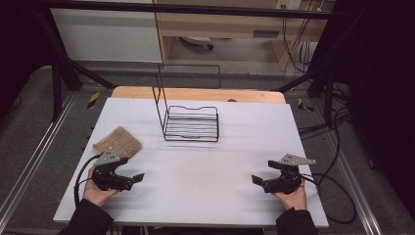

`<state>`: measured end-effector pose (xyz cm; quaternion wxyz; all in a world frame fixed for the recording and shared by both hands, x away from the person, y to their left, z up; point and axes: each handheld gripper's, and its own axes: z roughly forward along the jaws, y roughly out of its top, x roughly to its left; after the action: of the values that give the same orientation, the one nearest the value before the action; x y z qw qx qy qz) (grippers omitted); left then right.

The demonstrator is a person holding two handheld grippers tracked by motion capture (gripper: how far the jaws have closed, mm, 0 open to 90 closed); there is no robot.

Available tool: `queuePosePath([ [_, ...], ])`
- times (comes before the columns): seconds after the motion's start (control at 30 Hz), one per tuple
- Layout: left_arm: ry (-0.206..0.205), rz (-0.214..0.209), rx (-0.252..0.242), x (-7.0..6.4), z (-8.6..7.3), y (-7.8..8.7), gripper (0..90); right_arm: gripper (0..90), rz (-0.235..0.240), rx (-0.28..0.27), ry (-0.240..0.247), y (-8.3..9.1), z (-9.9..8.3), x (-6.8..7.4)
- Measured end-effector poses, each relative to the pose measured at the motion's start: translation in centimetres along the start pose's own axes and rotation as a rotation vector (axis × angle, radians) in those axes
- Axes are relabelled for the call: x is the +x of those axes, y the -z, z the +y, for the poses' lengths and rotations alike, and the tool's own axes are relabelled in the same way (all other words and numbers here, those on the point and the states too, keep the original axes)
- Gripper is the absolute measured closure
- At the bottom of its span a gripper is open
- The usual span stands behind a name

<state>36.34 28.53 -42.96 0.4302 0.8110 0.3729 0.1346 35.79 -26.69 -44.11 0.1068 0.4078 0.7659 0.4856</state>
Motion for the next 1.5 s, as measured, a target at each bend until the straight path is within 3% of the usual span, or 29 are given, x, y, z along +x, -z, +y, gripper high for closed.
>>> queuePosePath([
  [0.53,0.017,0.023,0.008,0.1,0.5,0.2,7.5,0.6,-0.009,0.015,-0.001,-0.1,-0.1,0.1],
  [0.73,0.023,0.060,0.031,0.7,0.8,0.2,9.9,0.6,-0.013,0.022,0.002,-0.2,-0.1,0.1],
  [0.97,0.029,0.129,0.055,2.0,1.0,0.1,23.5,0.6,-0.021,0.035,0.009,-0.3,-0.2,0.1],
  [1.27,0.068,0.181,0.078,3.8,0.8,-0.4,43.0,0.6,-0.030,0.043,0.012,-0.5,-0.2,0.0],
  [1.5,0.047,0.235,0.117,4.2,0.6,-1.2,52.3,0.6,-0.032,0.043,0.018,-0.5,-0.2,0.0],
])
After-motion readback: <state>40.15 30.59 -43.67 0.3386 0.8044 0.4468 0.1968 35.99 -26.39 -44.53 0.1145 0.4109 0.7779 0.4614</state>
